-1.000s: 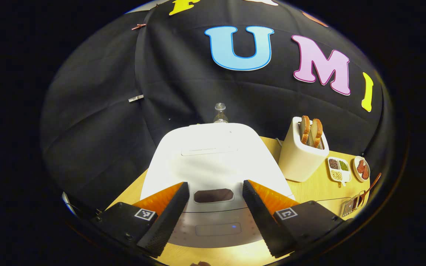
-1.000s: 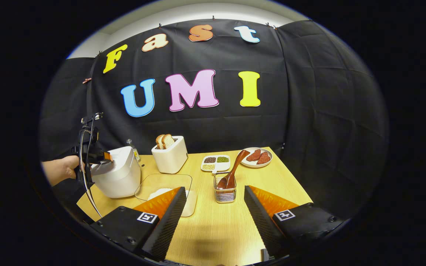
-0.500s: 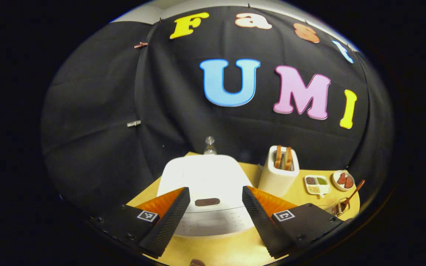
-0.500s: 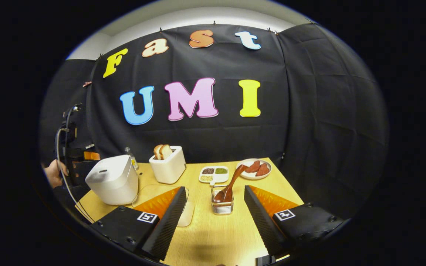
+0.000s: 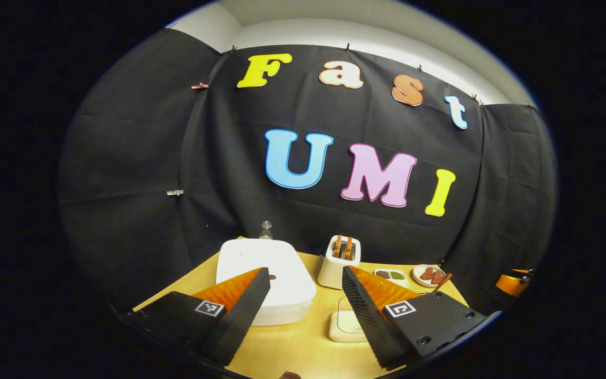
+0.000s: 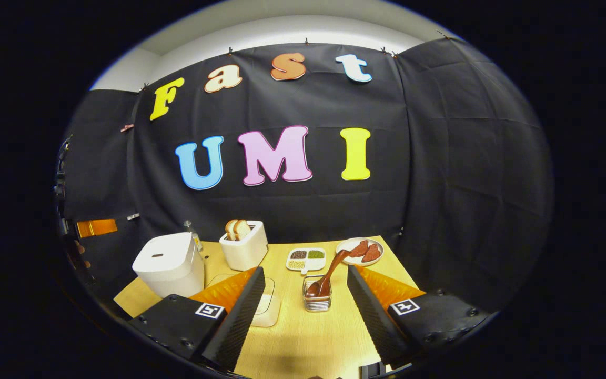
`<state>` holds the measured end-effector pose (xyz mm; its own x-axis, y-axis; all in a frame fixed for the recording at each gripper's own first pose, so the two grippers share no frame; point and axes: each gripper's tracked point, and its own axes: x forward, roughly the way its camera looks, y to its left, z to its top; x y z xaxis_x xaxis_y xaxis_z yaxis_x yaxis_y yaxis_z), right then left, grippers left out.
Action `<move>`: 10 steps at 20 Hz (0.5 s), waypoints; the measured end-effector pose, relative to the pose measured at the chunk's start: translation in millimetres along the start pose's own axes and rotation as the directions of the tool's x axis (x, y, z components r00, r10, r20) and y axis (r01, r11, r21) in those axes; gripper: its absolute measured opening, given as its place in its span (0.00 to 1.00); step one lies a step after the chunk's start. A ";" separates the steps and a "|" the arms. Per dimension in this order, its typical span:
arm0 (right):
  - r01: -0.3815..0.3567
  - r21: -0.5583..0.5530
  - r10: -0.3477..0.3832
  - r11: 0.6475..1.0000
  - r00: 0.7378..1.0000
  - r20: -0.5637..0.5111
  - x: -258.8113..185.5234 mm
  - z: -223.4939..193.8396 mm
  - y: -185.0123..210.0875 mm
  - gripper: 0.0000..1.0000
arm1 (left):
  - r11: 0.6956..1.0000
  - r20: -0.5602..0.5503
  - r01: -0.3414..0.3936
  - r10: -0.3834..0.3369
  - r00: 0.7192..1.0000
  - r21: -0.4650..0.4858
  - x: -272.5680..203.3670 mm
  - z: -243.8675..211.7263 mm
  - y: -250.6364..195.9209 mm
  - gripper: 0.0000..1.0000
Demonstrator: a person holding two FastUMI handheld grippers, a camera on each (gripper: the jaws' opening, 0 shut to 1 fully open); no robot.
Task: Close the left gripper, press the button to open the rice cooker; take a wooden spoon from the chopstick holder with the right hand, scoop a spoonful of rice and pour it into the rice cooker, then put the wooden spoon back into the chopstick holder.
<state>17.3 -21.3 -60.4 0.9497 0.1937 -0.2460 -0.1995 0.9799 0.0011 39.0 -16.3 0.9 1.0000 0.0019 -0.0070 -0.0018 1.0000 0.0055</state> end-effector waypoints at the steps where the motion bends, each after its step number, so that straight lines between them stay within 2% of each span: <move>1: -0.005 -0.027 0.005 1.000 1.000 -0.002 -3.4 -0.1 2.6 0.98 | 0.999 0.007 0.025 -0.025 1.000 0.024 -8.1 0.0 -2.2 0.95; 3: -0.003 -0.051 0.003 0.999 1.000 0.003 -5.0 1.4 8.6 0.98 | 0.997 -0.002 0.042 -0.042 0.999 0.067 -12.8 -3.8 5.2 0.95; 6: 0.003 0.007 -0.003 1.000 1.000 0.014 -4.1 9.1 25.0 0.98 | 0.992 -0.029 0.084 -0.081 0.996 0.095 -12.0 -6.1 8.0 0.95; 10: 0.017 -0.009 -0.017 1.000 1.000 0.026 -7.3 10.6 37.5 0.98 | 0.985 -0.038 0.148 -0.145 0.989 0.085 -12.9 -3.9 9.1 0.95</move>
<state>5.4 14.5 -48.4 0.9590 0.1782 -0.2205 -0.1852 0.9826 -0.0116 26.0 -7.3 -2.9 0.9887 -0.1430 -0.0452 0.1466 0.9852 0.0892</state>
